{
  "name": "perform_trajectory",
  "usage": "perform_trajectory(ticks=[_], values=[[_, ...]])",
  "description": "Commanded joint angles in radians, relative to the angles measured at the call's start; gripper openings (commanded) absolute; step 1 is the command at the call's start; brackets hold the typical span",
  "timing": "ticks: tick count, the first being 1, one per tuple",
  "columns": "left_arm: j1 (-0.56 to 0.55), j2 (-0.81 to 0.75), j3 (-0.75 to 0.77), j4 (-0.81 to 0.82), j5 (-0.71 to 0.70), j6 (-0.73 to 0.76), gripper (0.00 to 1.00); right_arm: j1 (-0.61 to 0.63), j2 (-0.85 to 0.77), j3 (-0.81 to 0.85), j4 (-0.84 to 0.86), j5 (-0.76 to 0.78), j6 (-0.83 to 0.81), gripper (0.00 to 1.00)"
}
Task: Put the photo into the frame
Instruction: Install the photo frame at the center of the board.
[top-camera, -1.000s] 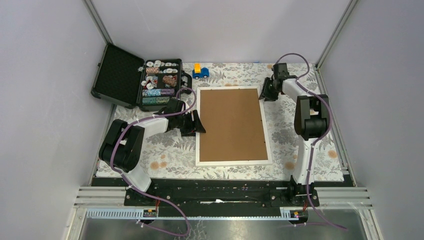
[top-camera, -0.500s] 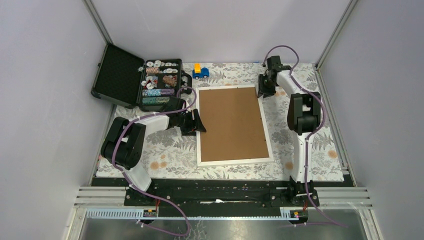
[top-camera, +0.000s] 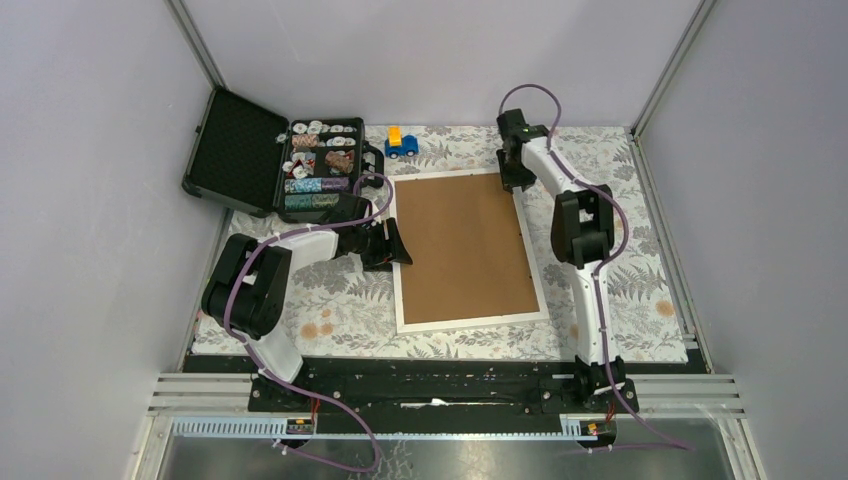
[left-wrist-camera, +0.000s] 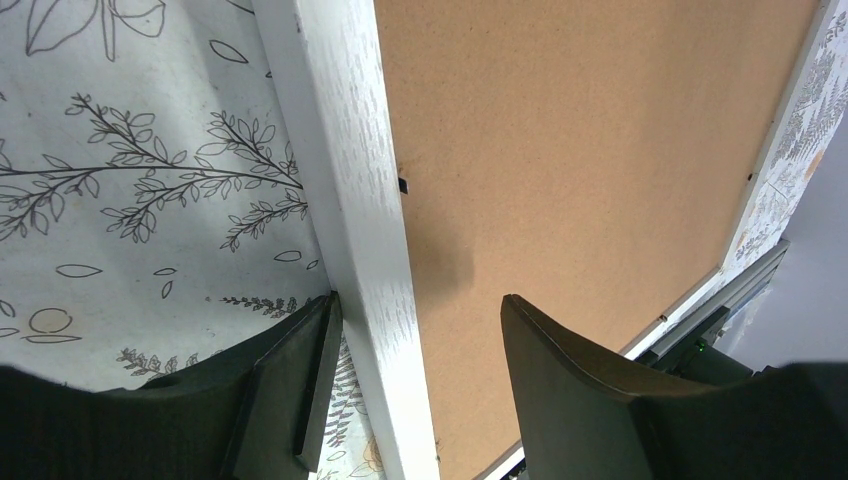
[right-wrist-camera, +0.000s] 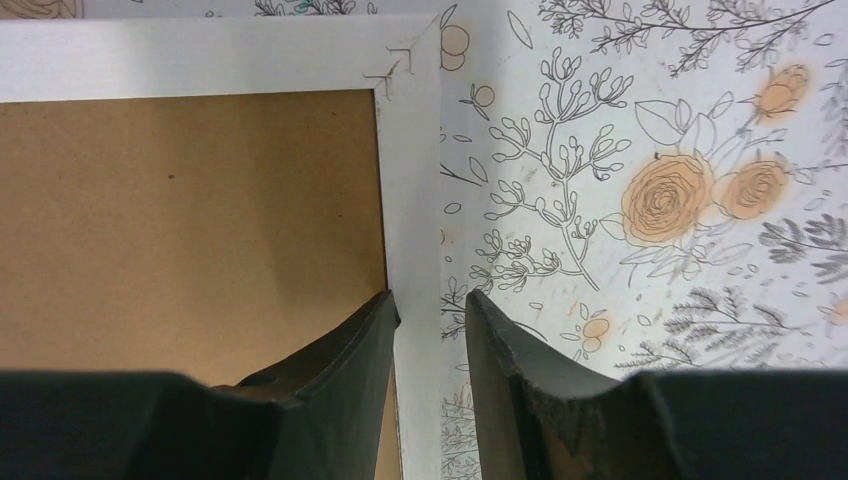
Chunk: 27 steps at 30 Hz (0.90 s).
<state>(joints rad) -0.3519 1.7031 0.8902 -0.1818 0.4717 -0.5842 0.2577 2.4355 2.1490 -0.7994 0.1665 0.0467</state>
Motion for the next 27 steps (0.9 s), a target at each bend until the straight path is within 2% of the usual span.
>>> perform_trajectory(ticks=[1,5,11,15,17,18,20,23,27], values=[[-0.005,0.006,-0.001,0.071,-0.01,0.014,0.66,0.165,0.219,-0.023,-0.159,-0.013,0.069,0.43],[-0.005,0.0,-0.006,0.077,-0.009,0.008,0.66,0.257,0.27,0.042,-0.249,0.13,0.175,0.45],[-0.006,-0.014,-0.015,0.081,-0.007,0.0,0.66,0.336,0.282,0.135,-0.262,0.139,0.233,0.46],[-0.005,-0.027,-0.02,0.08,-0.006,-0.002,0.66,0.308,0.225,0.295,-0.344,0.175,0.224,0.55],[-0.006,-0.037,-0.027,0.082,-0.008,-0.004,0.67,0.279,0.106,0.348,-0.374,0.154,0.225,0.62],[-0.006,-0.043,-0.031,0.082,-0.008,-0.005,0.67,0.263,0.025,0.322,-0.354,0.129,0.232,0.66],[-0.006,-0.054,-0.044,0.088,-0.006,-0.004,0.71,0.235,-0.174,0.158,-0.258,0.059,0.247,0.77],[-0.005,-0.071,-0.074,0.112,0.0,-0.006,0.75,0.182,-0.484,-0.232,-0.061,-0.053,0.283,0.97],[-0.008,-0.076,-0.094,0.122,0.022,-0.003,0.79,0.074,-0.774,-0.682,0.109,-0.148,0.322,1.0]])
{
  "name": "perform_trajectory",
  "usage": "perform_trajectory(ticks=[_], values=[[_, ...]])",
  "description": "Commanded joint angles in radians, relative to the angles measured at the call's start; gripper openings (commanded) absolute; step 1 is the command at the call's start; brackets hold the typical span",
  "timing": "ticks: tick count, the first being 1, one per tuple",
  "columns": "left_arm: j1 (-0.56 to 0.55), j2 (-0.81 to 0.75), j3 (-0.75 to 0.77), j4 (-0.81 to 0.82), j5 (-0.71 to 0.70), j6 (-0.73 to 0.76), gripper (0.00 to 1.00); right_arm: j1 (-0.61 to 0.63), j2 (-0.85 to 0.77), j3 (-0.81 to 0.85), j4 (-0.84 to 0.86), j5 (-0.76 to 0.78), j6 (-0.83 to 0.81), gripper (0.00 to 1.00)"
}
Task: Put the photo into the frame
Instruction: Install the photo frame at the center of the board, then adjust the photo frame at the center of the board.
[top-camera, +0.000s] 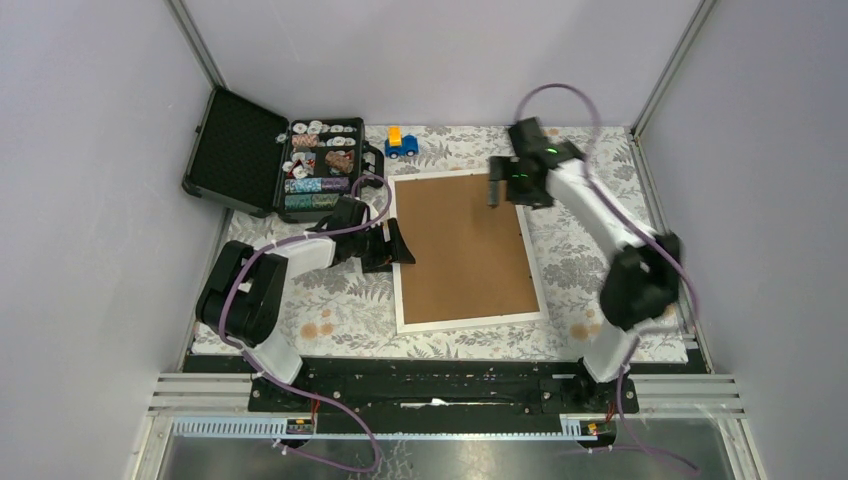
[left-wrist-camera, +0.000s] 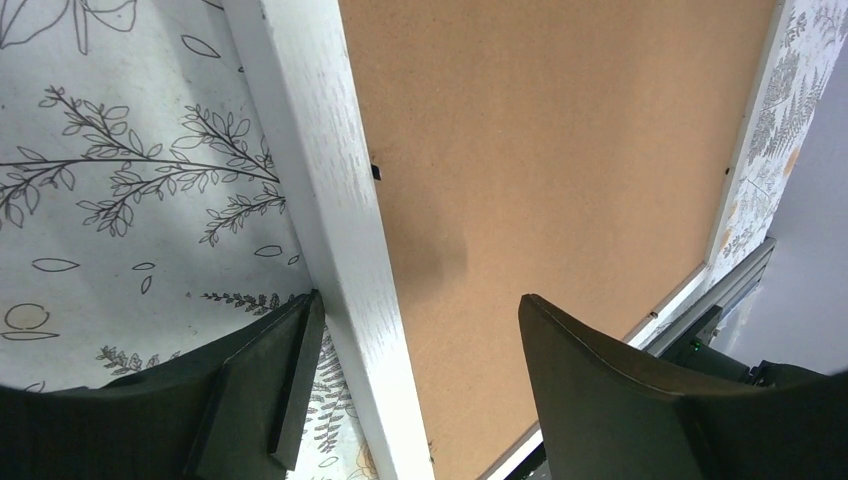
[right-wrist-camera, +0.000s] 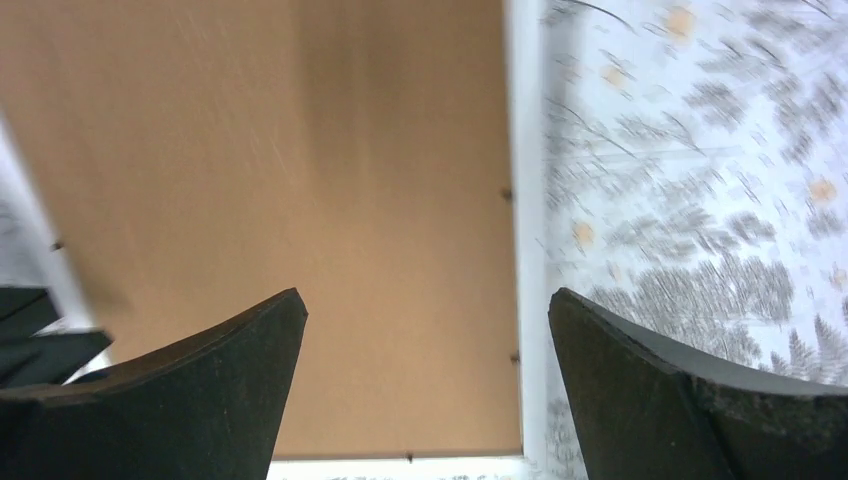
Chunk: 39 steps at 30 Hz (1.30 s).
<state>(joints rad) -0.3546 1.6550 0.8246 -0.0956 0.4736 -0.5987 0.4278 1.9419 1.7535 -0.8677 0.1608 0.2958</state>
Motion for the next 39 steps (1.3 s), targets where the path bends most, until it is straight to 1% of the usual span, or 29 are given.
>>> perform_trajectory(ticks=[1,3,6,8,10,13,17,20,23,26,30,32,35,39], values=[[-0.009,-0.03,-0.03,0.034,0.021,0.013,0.79,-0.12,-0.324,-0.392,0.194,-0.142,0.082,1.0],[-0.017,-0.029,-0.028,0.031,0.027,0.014,0.81,-0.161,-0.391,-0.503,0.218,-0.123,0.096,1.0],[-0.032,-0.037,-0.035,0.033,0.023,0.002,0.83,-0.223,-0.426,-0.591,0.225,-0.08,0.127,1.0],[-0.052,-0.042,-0.038,0.033,0.016,-0.002,0.84,-0.278,-0.409,-0.627,0.24,-0.083,0.147,1.0],[-0.076,-0.045,-0.047,0.042,0.011,-0.014,0.84,-0.336,-0.371,-0.645,0.266,-0.117,0.16,1.0],[-0.119,-0.034,-0.052,0.065,0.011,-0.037,0.84,-0.373,-0.291,-0.639,0.306,-0.157,0.147,1.0],[-0.21,-0.005,-0.036,0.089,0.012,-0.071,0.84,-0.373,-0.193,-0.597,0.336,-0.158,0.114,0.99],[-0.279,0.004,-0.026,0.105,0.004,-0.107,0.84,-0.374,-0.142,-0.562,0.363,-0.21,0.093,1.0],[-0.345,0.002,-0.03,0.161,-0.006,-0.164,0.83,-0.375,-0.086,-0.509,0.368,-0.259,0.083,1.0],[-0.409,-0.008,-0.056,0.234,0.006,-0.231,0.82,-0.374,-0.02,-0.449,0.379,-0.363,0.051,1.0],[-0.527,0.017,-0.051,0.31,0.012,-0.303,0.81,-0.375,0.05,-0.375,0.405,-0.423,0.006,1.0],[-0.597,0.057,-0.015,0.344,0.017,-0.331,0.81,-0.375,0.085,-0.336,0.415,-0.454,-0.007,1.0],[-0.691,0.152,0.076,0.38,0.03,-0.361,0.81,-0.374,0.141,-0.26,0.41,-0.482,-0.02,1.0],[-0.756,0.253,0.203,0.423,0.07,-0.395,0.82,-0.376,0.211,-0.143,0.396,-0.543,-0.032,1.0]])
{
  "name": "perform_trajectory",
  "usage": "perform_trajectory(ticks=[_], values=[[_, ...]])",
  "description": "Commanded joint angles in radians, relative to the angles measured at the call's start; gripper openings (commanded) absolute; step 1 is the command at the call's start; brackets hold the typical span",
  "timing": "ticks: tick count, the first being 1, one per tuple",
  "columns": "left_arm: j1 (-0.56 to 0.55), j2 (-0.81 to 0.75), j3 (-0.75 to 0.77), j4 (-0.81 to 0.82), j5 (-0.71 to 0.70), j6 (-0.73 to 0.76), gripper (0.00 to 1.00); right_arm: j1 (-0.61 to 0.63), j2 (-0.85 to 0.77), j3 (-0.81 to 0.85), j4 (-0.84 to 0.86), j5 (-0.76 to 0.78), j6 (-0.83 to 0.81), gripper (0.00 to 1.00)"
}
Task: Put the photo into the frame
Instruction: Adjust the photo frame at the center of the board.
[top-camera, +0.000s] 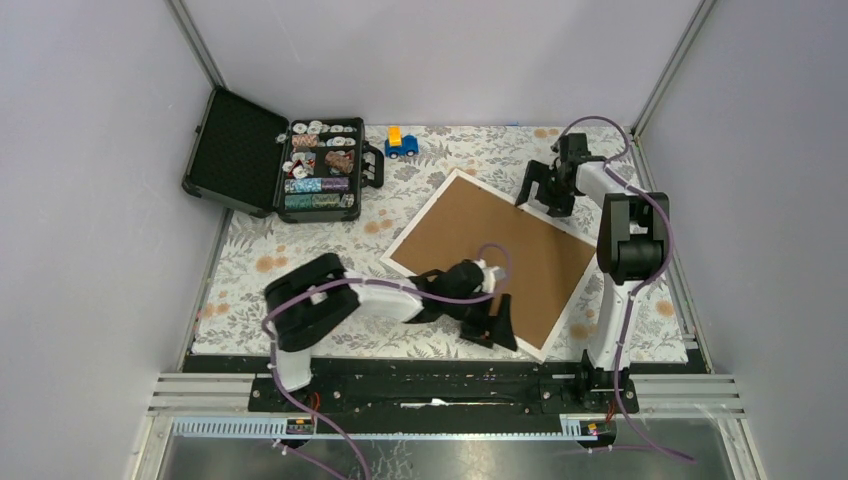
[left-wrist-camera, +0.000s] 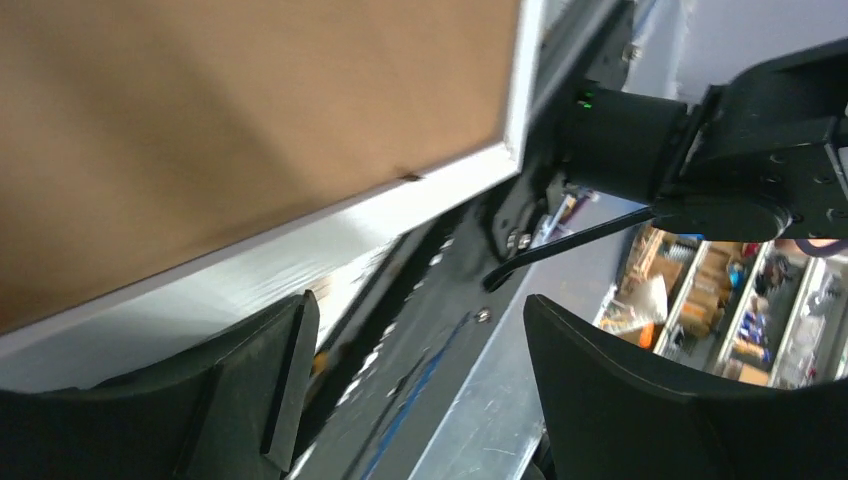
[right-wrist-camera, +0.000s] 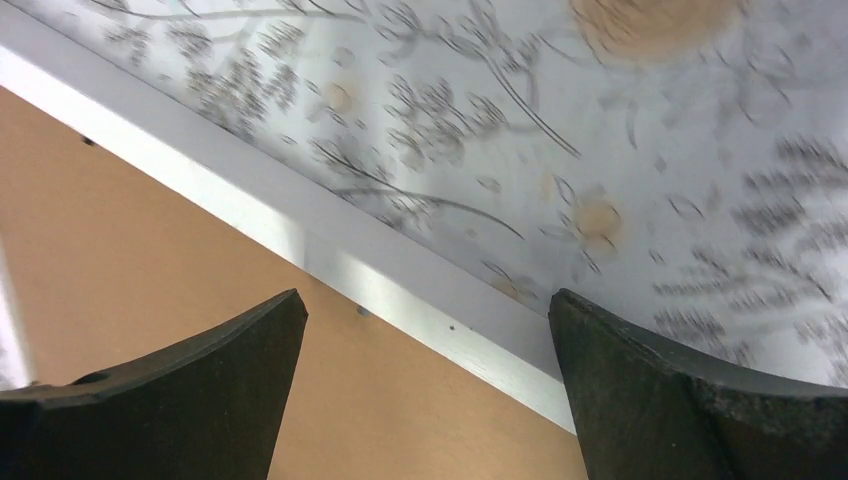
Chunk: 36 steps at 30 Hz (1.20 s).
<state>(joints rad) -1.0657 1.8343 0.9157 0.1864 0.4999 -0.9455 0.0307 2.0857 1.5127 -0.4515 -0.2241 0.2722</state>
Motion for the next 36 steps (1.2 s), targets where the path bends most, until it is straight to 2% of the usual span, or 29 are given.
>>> perform_trajectory(ticks=[1,4,7,10,12,16,18,21,23,26,29,36], values=[[-0.062,0.091,0.147,0.132,0.053,-0.045,0.83,0.022,0.084,0.134,-0.029,-0.176,-0.01,1.0],[-0.093,0.117,0.238,0.048,0.068,0.006,0.87,0.022,0.117,0.226,-0.057,-0.241,0.009,1.0],[-0.069,0.016,0.188,0.013,0.028,0.055,0.98,0.025,0.112,0.3,-0.099,-0.348,0.022,1.0],[0.026,-0.147,0.104,-0.083,-0.021,0.139,0.99,0.025,0.015,0.298,-0.174,-0.196,0.035,1.0],[0.135,-0.261,0.059,-0.166,-0.046,0.189,0.99,0.022,-0.08,0.264,-0.225,-0.064,0.045,1.0],[0.379,-0.408,0.049,-0.335,-0.101,0.29,0.99,-0.02,-0.285,0.081,-0.249,0.105,0.105,1.0],[0.463,-0.422,0.087,-0.428,-0.229,0.339,0.99,-0.09,-0.402,-0.034,-0.252,0.159,0.141,1.0],[0.515,-0.408,0.111,-0.454,-0.432,0.377,0.99,-0.202,-0.568,-0.252,-0.2,0.141,0.208,1.0],[0.54,-0.374,0.098,-0.405,-0.473,0.365,0.99,-0.252,-0.668,-0.393,-0.156,0.174,0.23,1.0],[0.57,-0.291,0.103,-0.352,-0.458,0.321,0.99,-0.285,-0.762,-0.554,-0.102,0.242,0.244,1.0],[0.581,-0.22,0.114,-0.318,-0.454,0.306,0.99,-0.299,-0.784,-0.647,-0.065,0.233,0.254,1.0],[0.591,-0.031,0.235,-0.436,-0.402,0.405,0.99,-0.299,-0.707,-0.687,0.055,-0.015,0.165,1.0]])
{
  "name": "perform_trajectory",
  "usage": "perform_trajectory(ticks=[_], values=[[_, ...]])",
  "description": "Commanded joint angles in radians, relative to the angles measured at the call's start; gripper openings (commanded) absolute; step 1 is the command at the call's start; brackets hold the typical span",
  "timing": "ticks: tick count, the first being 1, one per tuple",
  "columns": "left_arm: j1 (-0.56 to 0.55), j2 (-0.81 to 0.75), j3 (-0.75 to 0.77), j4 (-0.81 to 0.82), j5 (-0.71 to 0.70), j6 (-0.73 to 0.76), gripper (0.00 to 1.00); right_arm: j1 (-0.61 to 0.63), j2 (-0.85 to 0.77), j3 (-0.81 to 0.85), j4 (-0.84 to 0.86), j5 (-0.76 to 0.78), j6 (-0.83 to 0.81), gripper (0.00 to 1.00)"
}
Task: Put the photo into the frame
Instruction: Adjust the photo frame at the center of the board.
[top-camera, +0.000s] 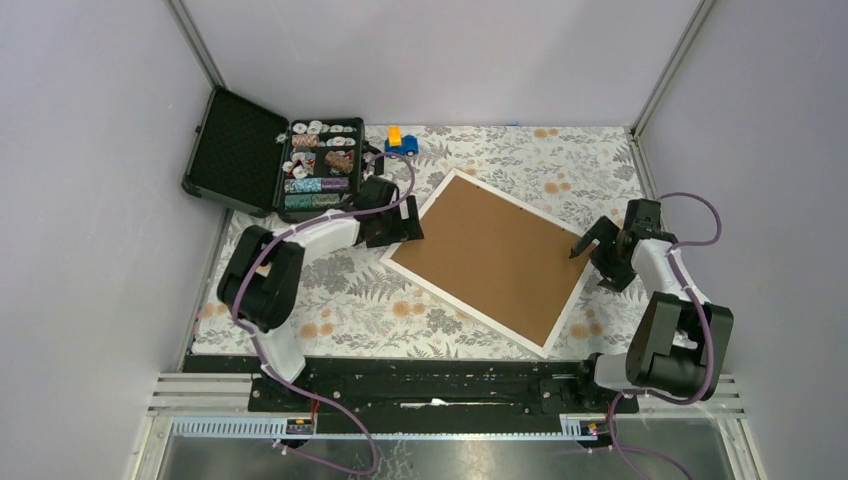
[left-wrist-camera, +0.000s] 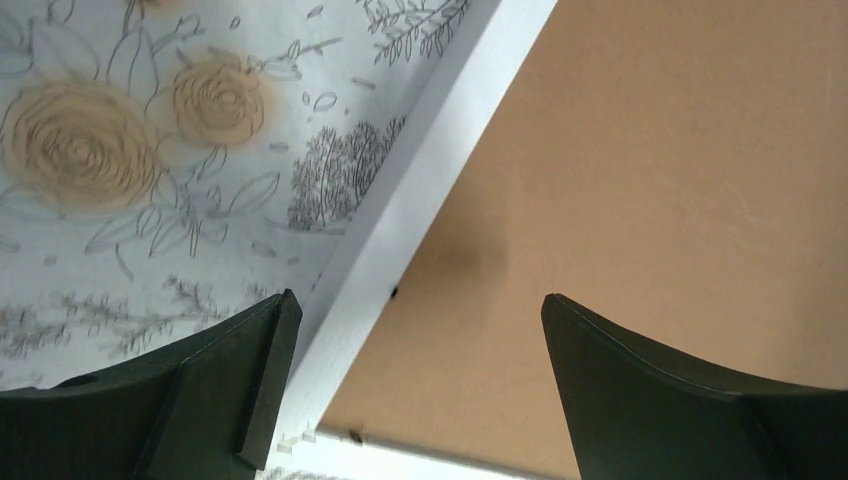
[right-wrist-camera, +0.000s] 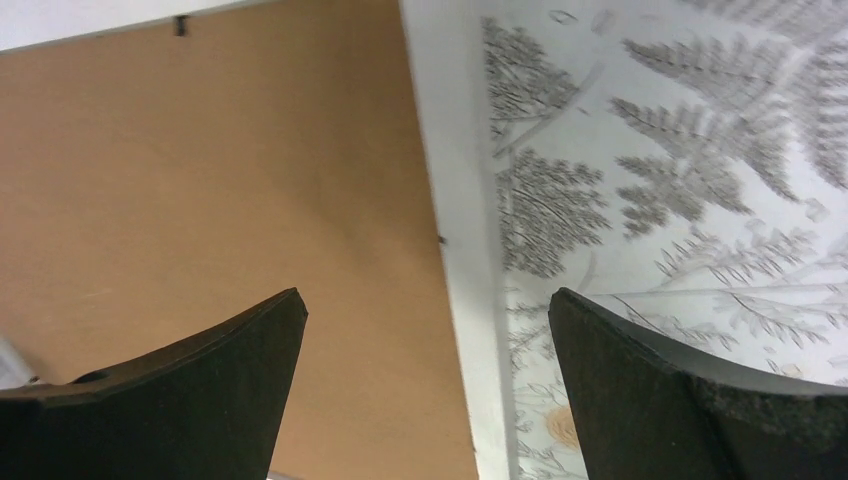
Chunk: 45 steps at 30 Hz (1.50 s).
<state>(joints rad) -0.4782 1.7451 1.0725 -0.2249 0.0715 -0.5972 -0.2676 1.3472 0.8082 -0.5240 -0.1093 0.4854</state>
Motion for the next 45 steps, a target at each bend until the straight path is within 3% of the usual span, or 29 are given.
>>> perform_trajectory(ticks=[1,6,13,15,19,21,25,33,45], values=[[0.003,0.061,0.069,-0.018,0.04,0.057,0.99,-0.001,0.047,0.02,0.141,-0.162,-0.065,1.0],[0.004,-0.016,-0.051,0.019,0.108,0.024,0.99,0.023,0.149,0.037,0.177,-0.326,-0.089,1.0],[0.037,-0.317,-0.282,-0.005,0.077,0.014,0.99,0.196,0.204,0.064,0.202,-0.48,-0.083,1.0],[0.051,-0.364,-0.308,-0.024,0.059,0.024,0.99,0.209,0.181,0.073,0.177,-0.427,-0.078,1.0],[0.081,-0.369,-0.315,-0.036,0.075,0.032,0.99,0.175,0.107,0.089,0.085,-0.173,-0.049,1.0],[0.09,-0.361,-0.308,-0.037,0.084,0.035,0.99,0.074,0.063,0.038,0.115,-0.228,-0.024,0.99],[0.099,-0.361,-0.304,-0.033,0.091,0.046,0.99,0.021,0.049,-0.011,0.153,-0.28,-0.044,0.83],[0.107,-0.368,-0.316,-0.02,0.116,0.048,0.99,0.022,0.118,-0.023,0.188,-0.194,-0.068,0.53],[0.107,-0.341,-0.325,0.02,0.166,0.03,0.99,0.038,0.175,-0.012,0.208,-0.22,-0.074,0.5]])
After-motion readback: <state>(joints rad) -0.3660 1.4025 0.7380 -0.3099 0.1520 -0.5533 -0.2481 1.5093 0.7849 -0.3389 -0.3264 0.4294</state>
